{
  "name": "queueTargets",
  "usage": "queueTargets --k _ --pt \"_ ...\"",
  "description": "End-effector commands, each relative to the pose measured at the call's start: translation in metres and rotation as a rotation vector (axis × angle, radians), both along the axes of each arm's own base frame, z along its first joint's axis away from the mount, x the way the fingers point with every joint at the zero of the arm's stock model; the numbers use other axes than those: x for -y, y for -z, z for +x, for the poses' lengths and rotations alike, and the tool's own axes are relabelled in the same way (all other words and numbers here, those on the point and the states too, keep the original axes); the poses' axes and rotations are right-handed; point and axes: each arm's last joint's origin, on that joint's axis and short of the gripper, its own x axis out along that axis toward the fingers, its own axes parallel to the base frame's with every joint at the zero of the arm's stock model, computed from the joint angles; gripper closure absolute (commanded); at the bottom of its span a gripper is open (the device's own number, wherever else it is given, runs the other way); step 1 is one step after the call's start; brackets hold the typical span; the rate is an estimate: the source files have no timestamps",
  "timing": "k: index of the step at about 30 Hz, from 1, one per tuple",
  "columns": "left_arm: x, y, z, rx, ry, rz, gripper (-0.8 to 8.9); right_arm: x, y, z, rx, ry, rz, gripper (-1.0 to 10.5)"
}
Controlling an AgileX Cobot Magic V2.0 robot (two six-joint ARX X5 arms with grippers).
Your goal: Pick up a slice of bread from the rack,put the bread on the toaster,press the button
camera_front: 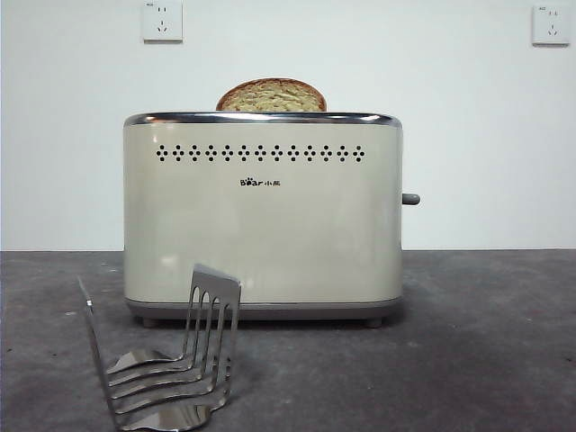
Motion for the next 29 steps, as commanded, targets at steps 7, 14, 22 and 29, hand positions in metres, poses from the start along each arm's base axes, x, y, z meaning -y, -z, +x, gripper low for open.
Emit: queueTargets --k 7,14,22,29 --pt "0.000 0.002 0.000 0.000 0.000 0.011 8.16 -0.004 0.074 0.008 -0.017 -0.123 0.010 9.5" --pt "0.000 0.002 0.000 0.000 0.000 0.011 8.16 -0.004 0.100 0.012 -0.025 -0.129 0.008 9.5" --pt "0.000 0.002 0.000 0.000 0.000 0.011 8.16 -0.004 0.133 0.015 -0.072 -0.129 0.011 9.5" --pt "0.000 0.002 0.000 0.000 0.000 0.011 8.16 -0.004 0.136 0.015 -0.081 -0.129 0.013 9.5"
